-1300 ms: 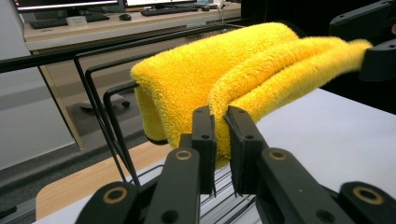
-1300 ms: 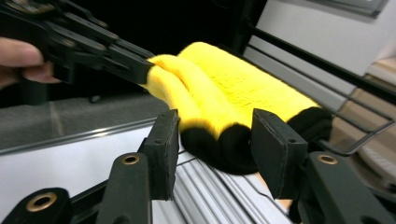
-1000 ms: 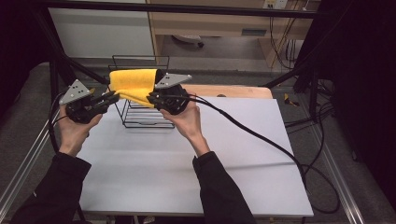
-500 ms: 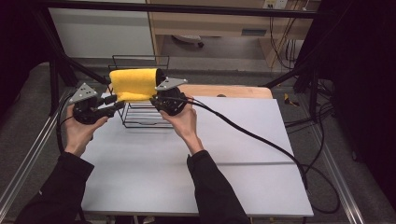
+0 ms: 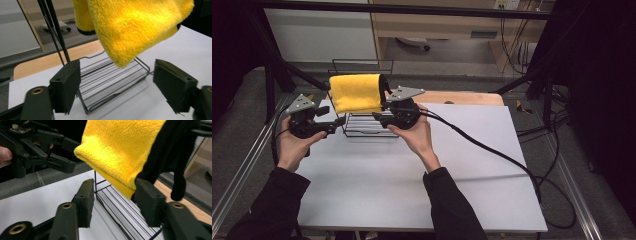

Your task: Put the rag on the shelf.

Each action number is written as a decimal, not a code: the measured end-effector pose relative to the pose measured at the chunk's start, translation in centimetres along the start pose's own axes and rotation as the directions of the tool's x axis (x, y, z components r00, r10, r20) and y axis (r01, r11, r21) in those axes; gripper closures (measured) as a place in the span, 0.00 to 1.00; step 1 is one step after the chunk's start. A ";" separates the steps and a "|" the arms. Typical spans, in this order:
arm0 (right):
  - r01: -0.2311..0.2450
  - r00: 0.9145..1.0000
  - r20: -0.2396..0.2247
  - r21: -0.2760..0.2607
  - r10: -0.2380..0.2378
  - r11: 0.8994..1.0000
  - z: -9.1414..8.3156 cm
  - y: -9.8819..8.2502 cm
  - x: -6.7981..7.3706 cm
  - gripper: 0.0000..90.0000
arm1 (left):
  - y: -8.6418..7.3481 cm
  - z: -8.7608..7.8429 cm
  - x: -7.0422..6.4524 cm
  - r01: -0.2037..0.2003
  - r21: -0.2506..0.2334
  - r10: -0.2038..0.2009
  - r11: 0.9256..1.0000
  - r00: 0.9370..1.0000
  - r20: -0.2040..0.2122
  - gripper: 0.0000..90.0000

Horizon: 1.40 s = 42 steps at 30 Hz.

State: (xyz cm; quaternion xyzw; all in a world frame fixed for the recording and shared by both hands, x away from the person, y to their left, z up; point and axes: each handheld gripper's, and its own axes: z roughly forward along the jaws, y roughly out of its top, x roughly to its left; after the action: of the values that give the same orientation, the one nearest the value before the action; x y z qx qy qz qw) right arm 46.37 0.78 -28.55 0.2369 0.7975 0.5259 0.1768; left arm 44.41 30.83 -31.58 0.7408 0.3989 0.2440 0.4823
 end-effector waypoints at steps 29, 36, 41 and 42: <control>-0.213 0.975 0.077 0.039 0.209 0.976 -11.9 -11.5 -5.1 0.07 | -8.0 0.4 -4.0 0.006 0.101 -0.020 0.995 0.991 0.133 0.08; -0.248 0.966 0.100 0.092 0.239 0.964 -13.4 -15.9 -5.8 0.05 | -10.1 0.8 -5.0 -0.021 0.122 0.002 0.992 0.988 0.153 0.08; -0.270 0.960 0.115 0.127 0.256 0.955 -14.5 -18.8 -6.1 0.05 | -11.4 1.1 -5.2 -0.040 0.126 0.019 0.991 0.986 0.168 0.08; -0.273 0.959 0.118 0.130 0.259 0.953 -14.8 -19.4 -6.1 0.05 | -11.6 1.1 -5.2 -0.047 0.131 0.024 0.990 0.985 0.173 0.08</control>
State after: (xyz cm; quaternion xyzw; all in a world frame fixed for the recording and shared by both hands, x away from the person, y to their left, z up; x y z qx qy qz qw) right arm 39.85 -20.35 -40.52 0.3804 0.7845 0.4732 0.1263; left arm 38.20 28.44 -42.47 0.7969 0.3582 0.1607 0.4591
